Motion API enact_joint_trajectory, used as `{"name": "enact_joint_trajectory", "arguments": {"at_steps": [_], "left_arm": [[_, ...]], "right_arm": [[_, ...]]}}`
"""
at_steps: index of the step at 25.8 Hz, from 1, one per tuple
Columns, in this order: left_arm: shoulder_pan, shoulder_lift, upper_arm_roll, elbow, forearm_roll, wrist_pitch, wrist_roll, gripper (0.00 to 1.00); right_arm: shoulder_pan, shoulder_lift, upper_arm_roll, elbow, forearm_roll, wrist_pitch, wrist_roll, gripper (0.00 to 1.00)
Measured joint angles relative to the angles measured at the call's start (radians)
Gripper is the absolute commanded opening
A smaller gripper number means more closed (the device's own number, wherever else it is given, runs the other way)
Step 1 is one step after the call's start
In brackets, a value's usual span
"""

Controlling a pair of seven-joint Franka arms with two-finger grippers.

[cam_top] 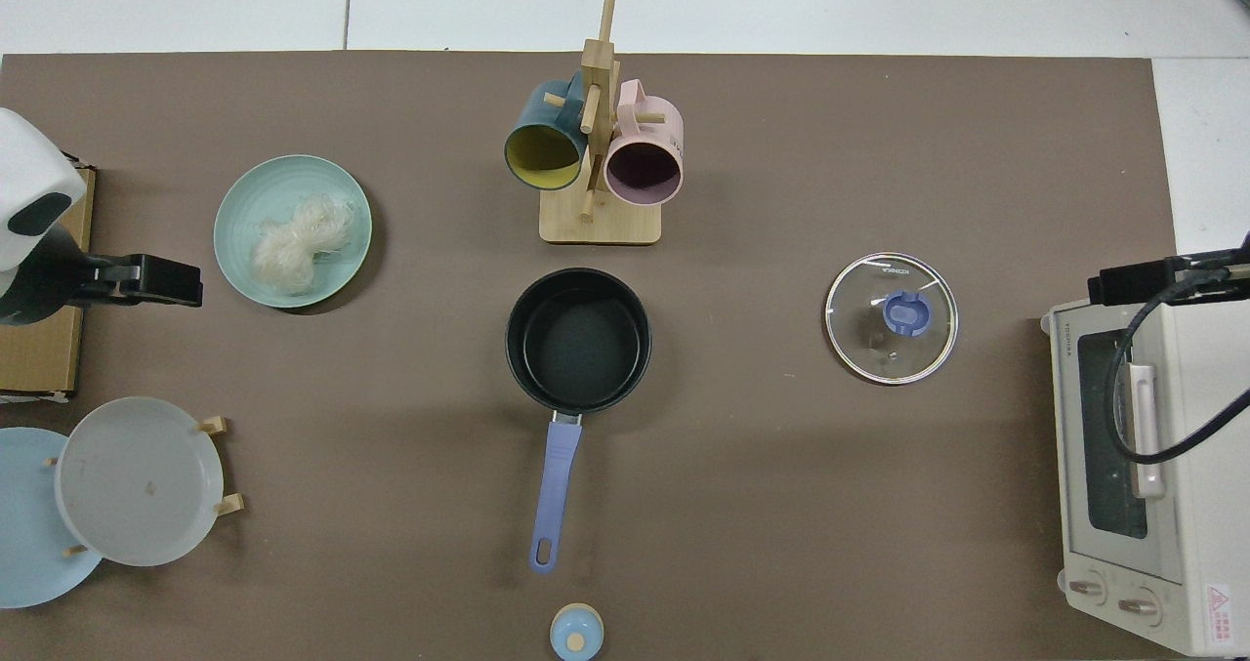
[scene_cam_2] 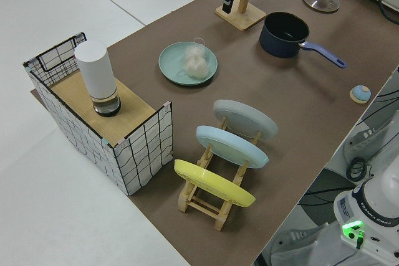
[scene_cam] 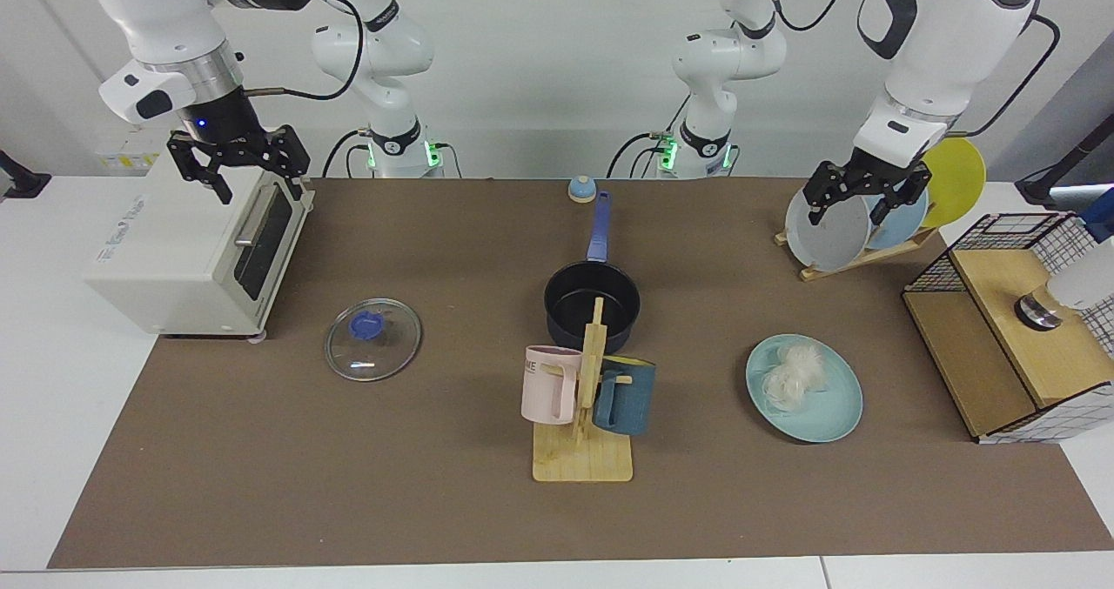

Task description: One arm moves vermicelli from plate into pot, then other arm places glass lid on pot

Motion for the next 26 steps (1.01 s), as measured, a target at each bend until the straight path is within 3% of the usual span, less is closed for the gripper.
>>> {"name": "enact_joint_trajectory", "arguments": {"at_steps": [14,21,26], "left_arm": [[-0.007,0.019,-0.007,-0.159,-0.042,0.1,-0.091,1.0],[-0.02,0.029,-0.007,-0.163,-0.043,0.12,-0.097,1.0],[-0.02,0.022,0.001,-0.104,-0.043,0.1,-0.096,1.0]], "right_arm": [[0.001,0.0,0.01,-0.002,0.0,-0.016,0.0,1.0],[0.002,0.0,0.013,-0.013,0.001,-0.02,0.0,1.0],[0.002,0.001,0.013,-0.03,0.002,-0.021,0.0,1.0]]}}
